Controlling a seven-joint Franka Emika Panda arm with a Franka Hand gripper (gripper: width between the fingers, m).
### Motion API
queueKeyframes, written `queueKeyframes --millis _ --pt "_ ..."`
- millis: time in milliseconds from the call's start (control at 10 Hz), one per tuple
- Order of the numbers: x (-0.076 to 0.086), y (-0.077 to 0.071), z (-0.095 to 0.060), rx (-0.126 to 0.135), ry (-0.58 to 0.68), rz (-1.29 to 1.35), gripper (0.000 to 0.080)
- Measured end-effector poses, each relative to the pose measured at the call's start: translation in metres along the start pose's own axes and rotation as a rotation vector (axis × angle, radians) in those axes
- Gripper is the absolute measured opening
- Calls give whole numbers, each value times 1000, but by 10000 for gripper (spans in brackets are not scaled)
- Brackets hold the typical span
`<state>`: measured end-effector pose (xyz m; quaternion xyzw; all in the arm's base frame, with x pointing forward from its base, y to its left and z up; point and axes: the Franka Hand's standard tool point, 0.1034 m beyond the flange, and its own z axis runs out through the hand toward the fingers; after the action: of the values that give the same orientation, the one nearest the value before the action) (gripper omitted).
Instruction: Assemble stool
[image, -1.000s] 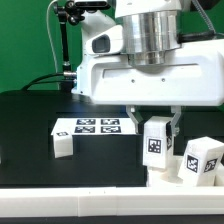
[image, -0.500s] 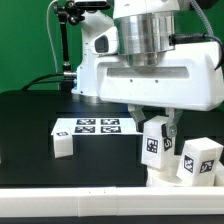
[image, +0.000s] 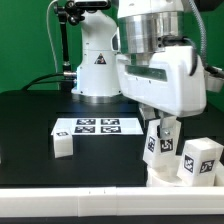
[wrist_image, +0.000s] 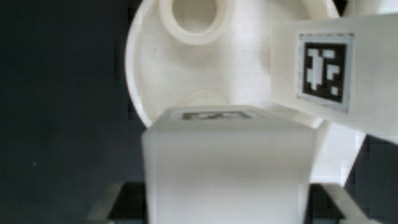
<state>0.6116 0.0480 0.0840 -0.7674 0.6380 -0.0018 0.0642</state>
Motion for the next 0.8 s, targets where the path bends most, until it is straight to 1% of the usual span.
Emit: queueKeyframes --millis 100,300,400,500,600,700,800 --pt "0 0 0 3 -8 101 338" --pt "0 0 0 6 -21 189 338" --pt "2 2 0 -10 -40 249 338" --pt "2 1 0 -15 -48 304 338" --pt "1 1 0 -13 -47 319 338" --pt "1 1 0 -13 -47 305 413" --pt "1 1 0 -13 -47 303 582"
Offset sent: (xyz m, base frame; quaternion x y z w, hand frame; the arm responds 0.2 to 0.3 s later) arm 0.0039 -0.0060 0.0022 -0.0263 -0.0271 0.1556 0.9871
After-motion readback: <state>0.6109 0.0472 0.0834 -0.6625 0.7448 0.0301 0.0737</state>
